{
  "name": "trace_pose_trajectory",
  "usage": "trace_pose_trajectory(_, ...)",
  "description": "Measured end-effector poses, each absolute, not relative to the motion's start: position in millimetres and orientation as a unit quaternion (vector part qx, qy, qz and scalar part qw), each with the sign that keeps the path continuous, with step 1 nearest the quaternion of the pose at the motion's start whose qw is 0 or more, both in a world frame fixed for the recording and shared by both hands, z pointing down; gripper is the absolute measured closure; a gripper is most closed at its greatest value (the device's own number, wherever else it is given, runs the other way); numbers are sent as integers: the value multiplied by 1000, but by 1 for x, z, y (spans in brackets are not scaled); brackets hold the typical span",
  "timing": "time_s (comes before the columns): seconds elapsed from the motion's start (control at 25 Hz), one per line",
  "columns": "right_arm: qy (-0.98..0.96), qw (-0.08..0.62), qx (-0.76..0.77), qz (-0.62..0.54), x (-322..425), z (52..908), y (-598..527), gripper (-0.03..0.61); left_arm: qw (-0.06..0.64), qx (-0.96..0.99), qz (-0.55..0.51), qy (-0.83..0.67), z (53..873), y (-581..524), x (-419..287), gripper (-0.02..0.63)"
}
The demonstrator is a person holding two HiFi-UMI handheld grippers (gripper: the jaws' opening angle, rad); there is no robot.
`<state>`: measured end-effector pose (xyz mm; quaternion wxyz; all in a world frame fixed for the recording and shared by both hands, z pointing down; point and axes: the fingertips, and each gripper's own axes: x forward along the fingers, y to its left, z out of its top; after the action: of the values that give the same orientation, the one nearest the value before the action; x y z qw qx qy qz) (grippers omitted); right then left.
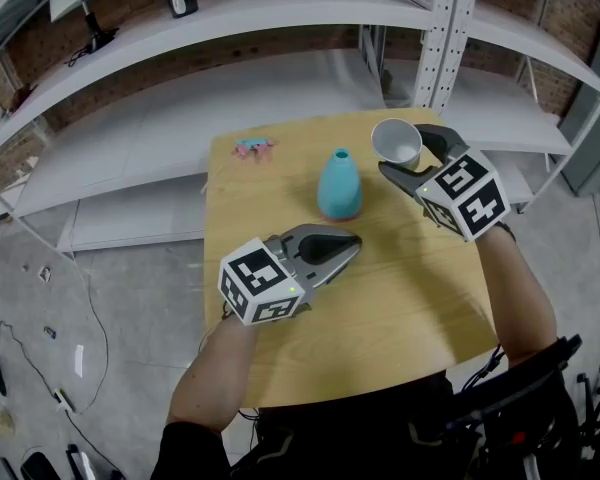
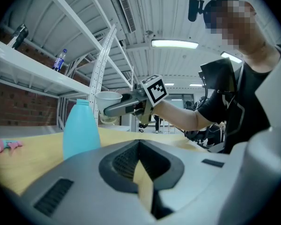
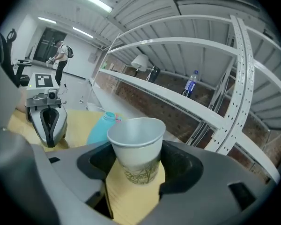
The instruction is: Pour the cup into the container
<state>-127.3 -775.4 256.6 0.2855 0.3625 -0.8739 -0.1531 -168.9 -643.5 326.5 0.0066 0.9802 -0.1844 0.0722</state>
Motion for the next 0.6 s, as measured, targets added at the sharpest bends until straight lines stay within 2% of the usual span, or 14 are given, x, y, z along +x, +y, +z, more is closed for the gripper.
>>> trace_pose_trajectory(0.6,-835,367,332,-239,-157,243,-773,281,6,981,72,-179,326,-640,-170,612)
